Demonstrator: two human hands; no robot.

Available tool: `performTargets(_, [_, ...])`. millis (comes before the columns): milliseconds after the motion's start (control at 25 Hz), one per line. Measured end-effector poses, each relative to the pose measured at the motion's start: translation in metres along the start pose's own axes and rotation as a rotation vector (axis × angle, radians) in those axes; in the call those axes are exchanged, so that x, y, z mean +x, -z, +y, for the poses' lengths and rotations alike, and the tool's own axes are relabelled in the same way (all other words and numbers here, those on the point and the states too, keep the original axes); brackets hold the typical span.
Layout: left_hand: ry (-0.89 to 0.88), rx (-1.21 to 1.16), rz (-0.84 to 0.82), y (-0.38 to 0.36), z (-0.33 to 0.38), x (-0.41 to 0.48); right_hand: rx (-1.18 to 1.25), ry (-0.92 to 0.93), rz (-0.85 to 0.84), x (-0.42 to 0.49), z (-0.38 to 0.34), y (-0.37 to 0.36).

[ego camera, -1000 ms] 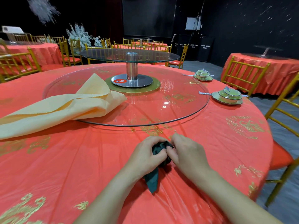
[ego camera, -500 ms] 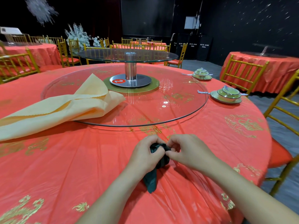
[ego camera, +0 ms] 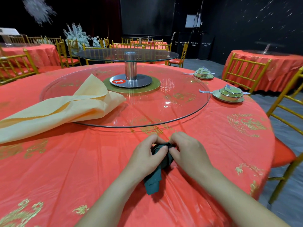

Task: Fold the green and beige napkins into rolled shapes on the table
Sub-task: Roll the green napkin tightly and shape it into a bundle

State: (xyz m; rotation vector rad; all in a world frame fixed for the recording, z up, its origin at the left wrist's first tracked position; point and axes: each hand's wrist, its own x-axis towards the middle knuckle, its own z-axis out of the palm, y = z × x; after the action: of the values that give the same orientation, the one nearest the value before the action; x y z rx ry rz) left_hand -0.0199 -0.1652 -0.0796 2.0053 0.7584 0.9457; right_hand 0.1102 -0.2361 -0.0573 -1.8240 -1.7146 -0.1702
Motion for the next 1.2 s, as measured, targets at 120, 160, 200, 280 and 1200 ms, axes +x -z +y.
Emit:
performTargets(120, [0.001,-0.014,0.054,-0.006,-0.002,0.002,0.14,-0.059,-0.073,0.004,0.006,0.006])
performTargets(160, [0.003,-0.01,0.07,-0.008,-0.002,0.003,0.15,-0.059,-0.137,0.007,0.007,0.011])
performTargets(200, [0.007,-0.005,0.078,-0.009,-0.002,0.004,0.142,-0.055,-0.211,0.01,0.006,0.017])
performTargets(280, [-0.006,0.008,0.074,-0.009,-0.002,0.005,0.104,-0.032,-0.324,0.015,0.007,0.023])
performTargets(1200, [-0.011,-0.054,-0.005,-0.004,-0.003,0.0,-0.384,0.31,-0.105,0.021,-0.007,0.018])
